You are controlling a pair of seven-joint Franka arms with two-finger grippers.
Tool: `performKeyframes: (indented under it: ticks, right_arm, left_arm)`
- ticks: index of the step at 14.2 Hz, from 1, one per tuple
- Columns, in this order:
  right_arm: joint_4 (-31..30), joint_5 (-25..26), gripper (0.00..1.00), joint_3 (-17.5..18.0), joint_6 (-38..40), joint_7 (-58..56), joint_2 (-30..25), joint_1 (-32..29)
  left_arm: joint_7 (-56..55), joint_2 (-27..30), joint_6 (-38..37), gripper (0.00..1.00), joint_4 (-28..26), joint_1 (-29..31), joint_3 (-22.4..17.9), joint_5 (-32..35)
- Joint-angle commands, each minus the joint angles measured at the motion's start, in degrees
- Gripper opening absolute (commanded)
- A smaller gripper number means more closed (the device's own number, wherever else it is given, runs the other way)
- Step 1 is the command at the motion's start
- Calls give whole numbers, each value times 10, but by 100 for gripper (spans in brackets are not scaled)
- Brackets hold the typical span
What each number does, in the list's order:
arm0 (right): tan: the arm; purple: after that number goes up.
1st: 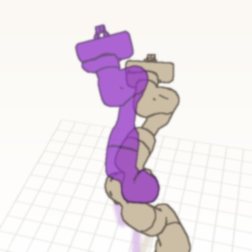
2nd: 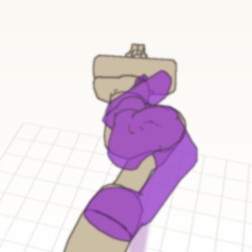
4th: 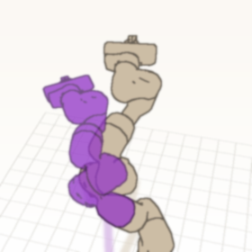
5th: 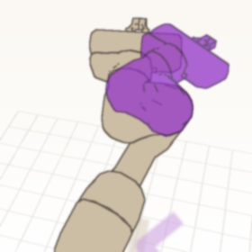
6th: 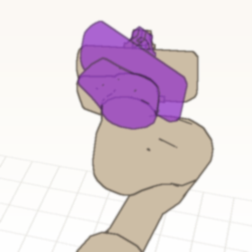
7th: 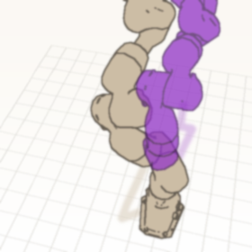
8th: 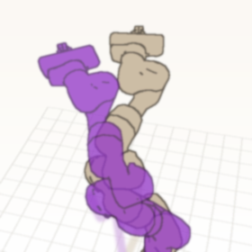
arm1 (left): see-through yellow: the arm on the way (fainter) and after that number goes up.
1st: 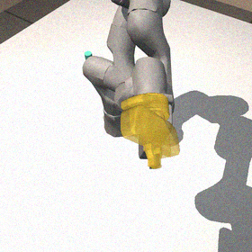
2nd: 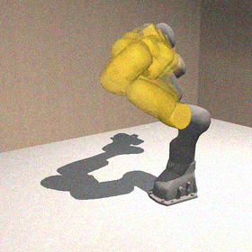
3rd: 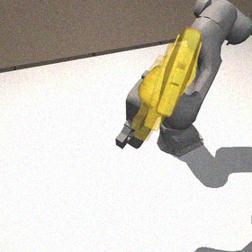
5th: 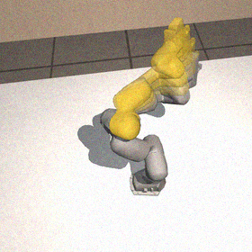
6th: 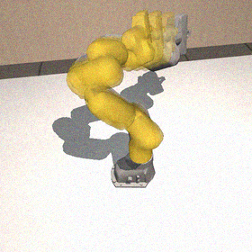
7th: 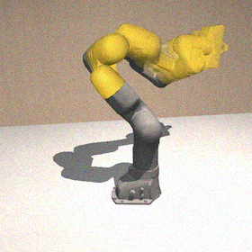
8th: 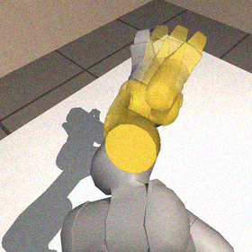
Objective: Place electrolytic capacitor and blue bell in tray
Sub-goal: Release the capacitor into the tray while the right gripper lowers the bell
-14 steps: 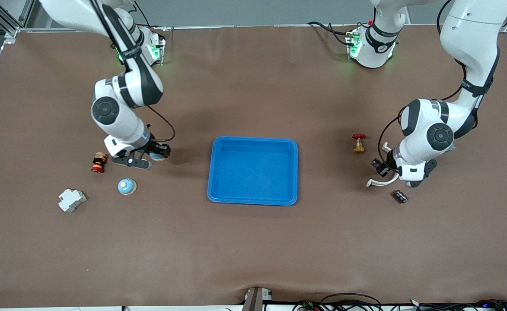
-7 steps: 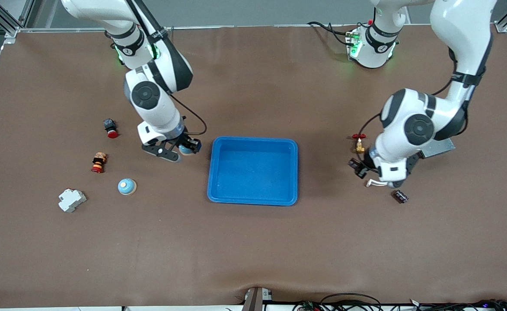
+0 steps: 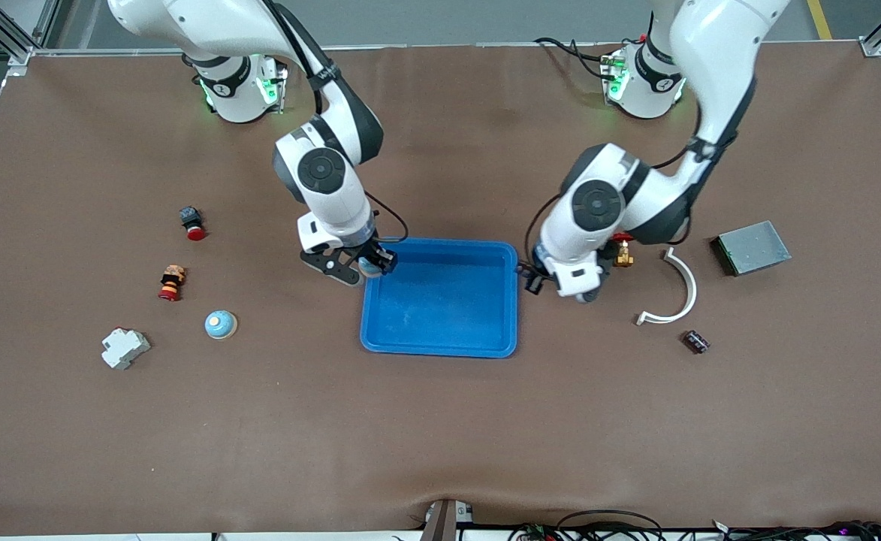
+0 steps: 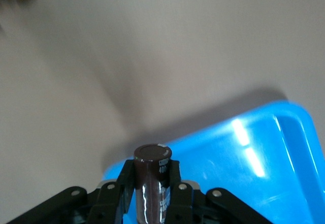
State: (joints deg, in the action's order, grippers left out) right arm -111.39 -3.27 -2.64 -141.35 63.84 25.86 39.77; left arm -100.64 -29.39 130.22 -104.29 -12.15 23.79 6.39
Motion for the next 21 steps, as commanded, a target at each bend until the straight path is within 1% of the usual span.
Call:
performKeyframes:
  ticks: [1,4,6,7,8,9,11,13,15,16,17,18,20,21]
  right_arm:
    - [42,-6,0,-7,-18,35,52,19]
    - [80,0,0,-8,-19,70,95,35]
    - [86,1,0,-9,-20,74,107,43]
    - [86,1,0,-9,-21,74,111,43]
    - [86,1,0,-10,-23,74,114,44]
    - [86,1,0,-10,-31,74,117,45]
    - [86,0,0,-10,-42,74,125,46]
    - [86,0,0,-10,-50,74,132,47]
    - [86,0,0,-10,-52,74,134,48]
    - [87,1,27,-11,-52,74,135,48]
    - [87,0,84,-11,-52,74,135,48]
    - [88,1,100,-12,-51,74,134,48]
    - [106,5,100,-14,-33,71,131,47]
    - [121,6,100,-14,0,67,129,44]
  left_arm:
    - [-57,-59,-8,0,60,-37,-6,29]
    - [-91,-100,-8,0,79,-60,-6,49]
    - [-98,-106,-8,0,81,-67,-6,52]
    - [-99,-107,-8,21,80,-67,-6,52]
    - [-101,-107,-8,65,80,-67,-6,52]
    - [-102,-105,-9,100,81,-67,-7,53]
    - [-99,-96,-15,100,82,-61,-7,54]
    - [-96,-81,-40,100,86,-55,-9,56]
    - [-71,-53,-69,100,90,-46,-28,63]
    - [-44,-45,-82,100,90,-32,-29,63]
    - [-13,-36,-96,100,88,-12,-29,63]
    - [26,-32,-114,100,87,14,-29,64]
    - [105,-30,-124,100,85,70,-29,75]
    - [144,-29,-124,100,84,98,-29,79]
